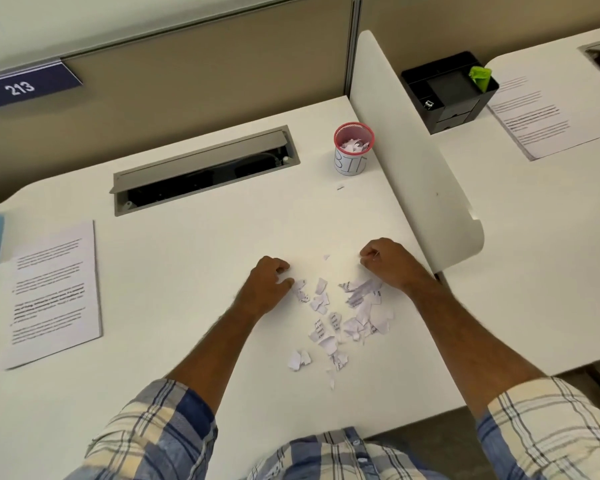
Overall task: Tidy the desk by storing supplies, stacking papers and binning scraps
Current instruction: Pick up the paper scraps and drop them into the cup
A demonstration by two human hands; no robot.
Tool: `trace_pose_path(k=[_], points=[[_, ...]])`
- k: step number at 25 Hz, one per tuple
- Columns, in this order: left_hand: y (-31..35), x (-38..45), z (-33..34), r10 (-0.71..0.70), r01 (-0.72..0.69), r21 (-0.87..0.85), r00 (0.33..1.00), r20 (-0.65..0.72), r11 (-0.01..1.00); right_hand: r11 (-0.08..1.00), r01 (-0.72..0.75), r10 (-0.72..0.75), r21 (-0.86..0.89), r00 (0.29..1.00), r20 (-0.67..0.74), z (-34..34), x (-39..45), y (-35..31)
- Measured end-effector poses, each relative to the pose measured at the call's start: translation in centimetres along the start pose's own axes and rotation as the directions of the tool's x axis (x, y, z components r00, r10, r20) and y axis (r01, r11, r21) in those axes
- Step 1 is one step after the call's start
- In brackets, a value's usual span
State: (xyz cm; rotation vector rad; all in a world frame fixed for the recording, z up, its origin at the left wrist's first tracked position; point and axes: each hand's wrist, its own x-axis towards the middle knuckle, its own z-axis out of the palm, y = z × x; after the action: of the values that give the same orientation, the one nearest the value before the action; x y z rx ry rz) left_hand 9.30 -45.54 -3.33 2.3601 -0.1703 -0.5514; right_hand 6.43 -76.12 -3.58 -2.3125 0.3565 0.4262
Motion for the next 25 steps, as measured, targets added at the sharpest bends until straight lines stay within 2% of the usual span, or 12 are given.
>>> trace_pose_path(k=[4,8,11,14,20,25], points=[[0.2,-1.7,1.6,-0.017,0.017,-0.024,1.0,-0.011,1.0,0.995,0.099,-0.099,0.001,0.993,0.065,1.0,-2.3,0.6],[0.6,-3.4,3.2,0.058,-0.057,0.07,0.998,-0.014,0.996,0.983,0.184,-0.18,-0.011,0.974,0.139,2.0,-4.0,1.0],[1.1,-4.2,3.9,0.091,-0.087,0.14,0.996,-0.016,0.986,0.975,0.22,-0.215,-0.032,0.969,0.119,3.1,-4.5,1.0],[1.2,-4.5,3.9,0.118,-0.109,0.176,0.992,-0.045,0.978,0.974,0.223,-0.22,-0.037,0.972,0.084,3.6,-4.7,0.8],[1.3,-4.6,3.6,0.024,-0.012,0.213,0.998,-0.051,0.977,0.974,0.223,-0.221,-0.036,0.974,0.055,3.3,-5.2,0.8],[1.3,-4.5,3.0,0.08,-0.081,0.359,0.997,0.017,0.93,0.973,0.228,-0.222,-0.043,0.969,0.104,3.5,-5.5,0.8]])
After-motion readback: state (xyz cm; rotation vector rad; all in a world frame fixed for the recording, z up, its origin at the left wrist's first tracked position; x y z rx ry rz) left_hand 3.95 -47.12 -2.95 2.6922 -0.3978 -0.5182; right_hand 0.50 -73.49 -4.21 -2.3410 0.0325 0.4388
